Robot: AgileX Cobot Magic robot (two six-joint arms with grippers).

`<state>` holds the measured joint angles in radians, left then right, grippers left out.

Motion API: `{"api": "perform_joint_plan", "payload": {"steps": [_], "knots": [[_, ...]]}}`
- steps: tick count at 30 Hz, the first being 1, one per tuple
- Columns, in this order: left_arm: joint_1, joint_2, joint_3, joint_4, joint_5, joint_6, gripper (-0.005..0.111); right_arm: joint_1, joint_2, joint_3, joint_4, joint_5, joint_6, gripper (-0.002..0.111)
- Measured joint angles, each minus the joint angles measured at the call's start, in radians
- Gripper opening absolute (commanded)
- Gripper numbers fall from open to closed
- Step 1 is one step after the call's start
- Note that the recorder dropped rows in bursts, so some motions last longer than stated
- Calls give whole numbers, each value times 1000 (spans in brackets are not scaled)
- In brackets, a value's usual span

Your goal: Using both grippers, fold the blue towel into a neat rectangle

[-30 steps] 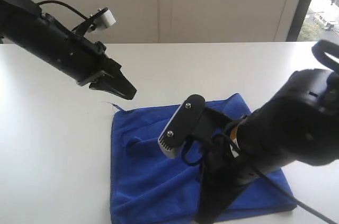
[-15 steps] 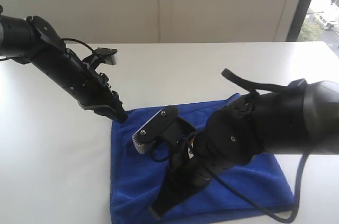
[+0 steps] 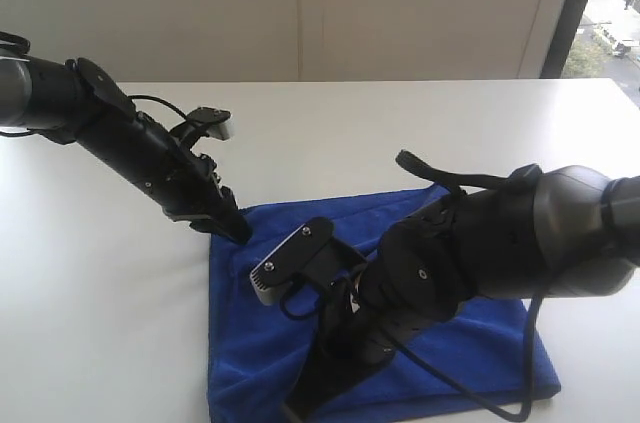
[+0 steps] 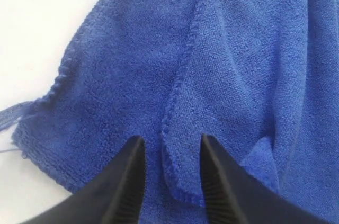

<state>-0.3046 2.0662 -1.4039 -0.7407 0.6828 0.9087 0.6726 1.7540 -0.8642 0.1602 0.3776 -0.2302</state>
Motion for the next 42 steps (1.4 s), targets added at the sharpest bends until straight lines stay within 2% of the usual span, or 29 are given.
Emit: {"api": "perform_joint_plan", "payload": {"steps": [9, 19, 25, 39, 42], "knots": [[-41, 3, 0, 14, -18, 46, 41, 0, 0, 0, 0, -18, -2, 0], [-41, 10, 0, 85, -35, 27, 41, 0, 0, 0, 0, -18, -3, 0], [-41, 10, 0, 96, -35, 16, 35, 0, 0, 0, 0, -18, -7, 0], [-41, 10, 0, 102, -14, 14, 33, 0, 0, 0, 0, -28, -8, 0], [-41, 10, 0, 102, -14, 14, 28, 0, 0, 0, 0, -30, -8, 0]]}}
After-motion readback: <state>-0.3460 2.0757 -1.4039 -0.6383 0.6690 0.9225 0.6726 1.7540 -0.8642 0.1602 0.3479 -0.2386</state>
